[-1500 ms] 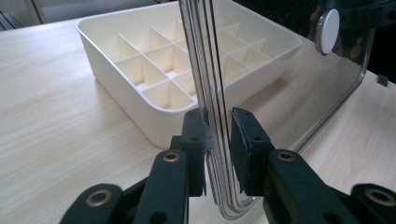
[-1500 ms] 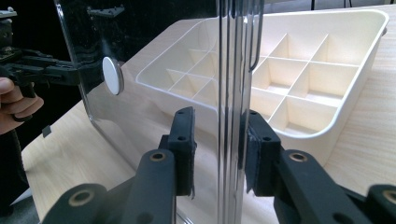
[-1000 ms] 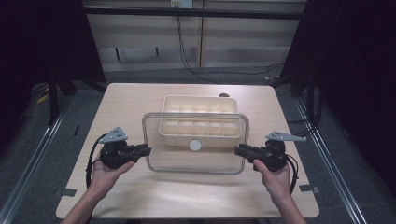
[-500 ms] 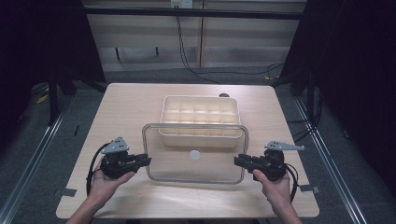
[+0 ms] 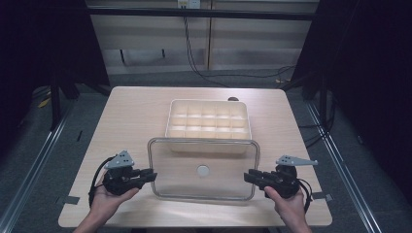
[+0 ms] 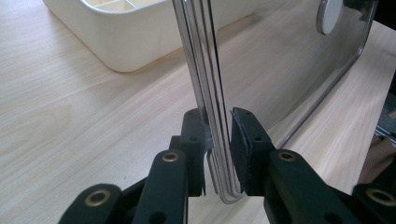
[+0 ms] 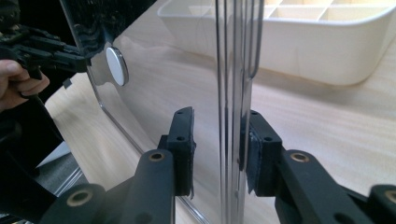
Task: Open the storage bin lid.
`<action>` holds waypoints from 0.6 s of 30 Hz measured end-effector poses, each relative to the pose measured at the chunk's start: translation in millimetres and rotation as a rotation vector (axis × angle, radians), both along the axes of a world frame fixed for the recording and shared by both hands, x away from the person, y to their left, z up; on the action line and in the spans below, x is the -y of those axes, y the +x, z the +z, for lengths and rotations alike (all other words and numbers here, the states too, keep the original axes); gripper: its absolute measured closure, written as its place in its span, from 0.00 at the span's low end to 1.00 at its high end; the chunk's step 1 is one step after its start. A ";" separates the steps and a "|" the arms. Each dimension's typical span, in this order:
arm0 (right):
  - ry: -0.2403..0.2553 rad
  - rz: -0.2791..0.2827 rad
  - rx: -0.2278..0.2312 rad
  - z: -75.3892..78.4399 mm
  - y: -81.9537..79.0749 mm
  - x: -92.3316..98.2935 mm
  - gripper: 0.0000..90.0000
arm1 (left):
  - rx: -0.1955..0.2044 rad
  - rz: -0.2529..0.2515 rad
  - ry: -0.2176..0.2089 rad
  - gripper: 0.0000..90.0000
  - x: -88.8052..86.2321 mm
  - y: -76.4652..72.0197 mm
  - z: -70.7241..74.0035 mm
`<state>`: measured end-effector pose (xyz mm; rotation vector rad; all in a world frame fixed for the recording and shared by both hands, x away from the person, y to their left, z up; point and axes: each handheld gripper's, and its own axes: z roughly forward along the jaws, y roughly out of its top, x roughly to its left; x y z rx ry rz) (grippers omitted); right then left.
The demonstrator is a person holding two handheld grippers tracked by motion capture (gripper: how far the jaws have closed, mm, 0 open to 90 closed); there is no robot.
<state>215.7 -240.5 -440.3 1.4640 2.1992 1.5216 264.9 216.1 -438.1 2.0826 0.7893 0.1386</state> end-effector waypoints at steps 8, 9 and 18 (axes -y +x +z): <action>-0.013 -0.001 -0.060 -16.0 -0.2 1.4 0.73 | -0.030 -0.024 0.017 0.84 3.3 1.5 -7.2; -0.022 0.003 -0.061 -16.3 -0.2 0.7 0.73 | -0.025 -0.029 0.023 0.83 2.8 1.1 -7.3; -0.062 0.013 -0.052 -20.2 -0.5 -7.9 0.71 | -0.040 -0.040 0.030 0.80 -0.8 -5.3 -12.8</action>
